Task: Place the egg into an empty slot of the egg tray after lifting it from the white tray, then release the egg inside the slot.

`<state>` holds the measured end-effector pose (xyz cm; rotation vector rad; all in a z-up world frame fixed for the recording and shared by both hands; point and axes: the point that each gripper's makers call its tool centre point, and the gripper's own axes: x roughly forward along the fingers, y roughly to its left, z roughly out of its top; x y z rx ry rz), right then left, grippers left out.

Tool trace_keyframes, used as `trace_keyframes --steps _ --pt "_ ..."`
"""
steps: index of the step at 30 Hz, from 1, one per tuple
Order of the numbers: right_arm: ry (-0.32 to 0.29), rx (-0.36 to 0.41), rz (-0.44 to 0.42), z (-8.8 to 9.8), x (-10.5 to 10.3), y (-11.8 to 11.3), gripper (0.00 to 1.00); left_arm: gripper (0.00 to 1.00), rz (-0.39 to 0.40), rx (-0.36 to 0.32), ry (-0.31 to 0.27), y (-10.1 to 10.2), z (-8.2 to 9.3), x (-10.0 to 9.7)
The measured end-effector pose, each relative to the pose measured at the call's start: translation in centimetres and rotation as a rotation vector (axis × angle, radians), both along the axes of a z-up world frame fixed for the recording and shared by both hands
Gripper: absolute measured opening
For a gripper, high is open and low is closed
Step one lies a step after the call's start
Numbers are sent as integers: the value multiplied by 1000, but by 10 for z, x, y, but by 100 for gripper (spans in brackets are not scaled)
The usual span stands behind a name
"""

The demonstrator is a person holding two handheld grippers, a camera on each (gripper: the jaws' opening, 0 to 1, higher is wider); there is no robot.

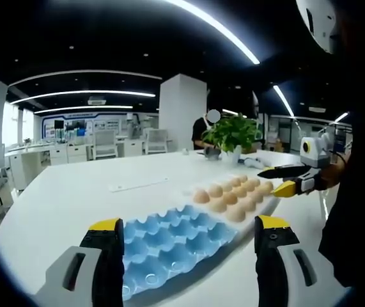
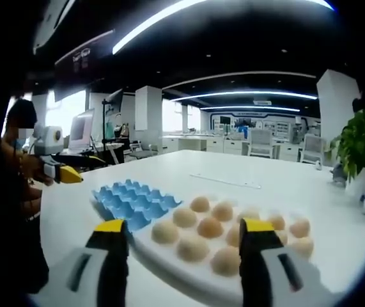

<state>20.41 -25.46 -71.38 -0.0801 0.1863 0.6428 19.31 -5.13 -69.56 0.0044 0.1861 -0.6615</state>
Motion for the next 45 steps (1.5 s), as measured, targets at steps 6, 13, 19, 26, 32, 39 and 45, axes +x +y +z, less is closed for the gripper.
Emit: trace_keyframes --steps 6,13,19,26,32,39,45 --pt "-4 -10 6 1 6 19 58 83 0 6 -1 0 0 -1" --pt "-3 -98 39 -6 15 39 53 82 12 5 5 4 -1 -1" --pt "46 -237 82 -25 15 53 40 75 56 20 37 15 -5 2" --pt "109 -242 65 -36 21 59 39 63 104 75 103 30 -11 3" --pt "183 -300 41 -52 30 53 31 61 130 101 107 36 -13 2" --pt "196 -387 77 -64 31 57 30 58 145 89 123 42 -14 0" --pt "215 -427 134 -66 29 60 26 57 161 99 134 49 -17 -1"
